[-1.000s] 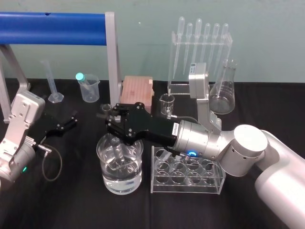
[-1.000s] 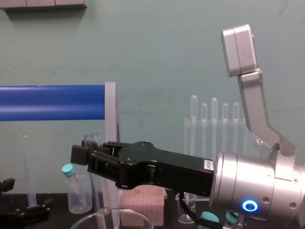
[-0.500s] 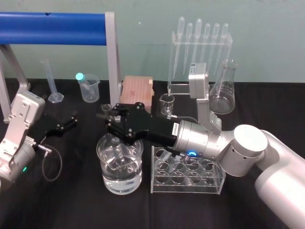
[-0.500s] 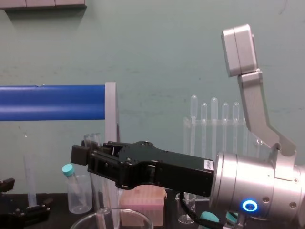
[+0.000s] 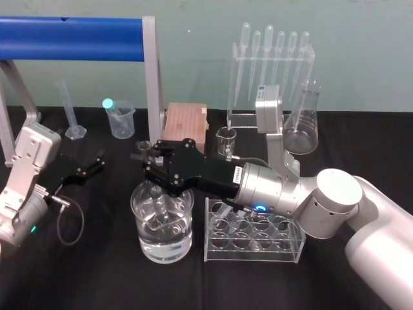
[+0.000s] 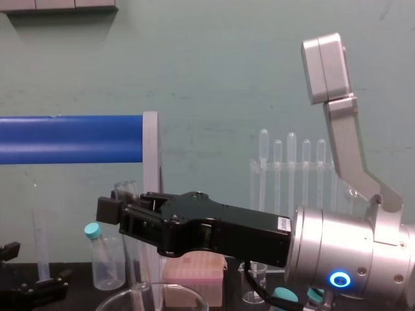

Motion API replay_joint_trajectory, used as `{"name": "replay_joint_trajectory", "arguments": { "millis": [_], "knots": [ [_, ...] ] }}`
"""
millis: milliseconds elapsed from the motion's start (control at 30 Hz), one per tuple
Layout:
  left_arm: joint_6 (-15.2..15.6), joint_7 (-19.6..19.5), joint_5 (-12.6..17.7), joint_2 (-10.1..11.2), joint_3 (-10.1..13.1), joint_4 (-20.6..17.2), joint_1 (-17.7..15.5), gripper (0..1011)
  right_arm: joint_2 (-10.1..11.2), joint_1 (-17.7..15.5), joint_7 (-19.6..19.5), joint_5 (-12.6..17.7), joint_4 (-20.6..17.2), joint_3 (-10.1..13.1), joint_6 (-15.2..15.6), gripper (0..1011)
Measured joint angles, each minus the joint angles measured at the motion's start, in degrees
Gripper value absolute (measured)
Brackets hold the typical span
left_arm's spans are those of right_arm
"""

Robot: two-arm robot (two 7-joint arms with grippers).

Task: Hold the test tube with one hand and immerse one end into the beaker, then return it to the test tube rack.

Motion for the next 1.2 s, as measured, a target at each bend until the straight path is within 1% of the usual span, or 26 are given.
{"name": "replay_joint_trajectory", "arguments": {
  "millis": [1200],
  "knots": [
    [0.0, 0.0, 0.0, 0.0, 0.0, 0.0, 0.0, 1000, 0.0, 0.0, 0.0, 0.0, 0.0, 0.0, 0.0, 227]
  ]
}}
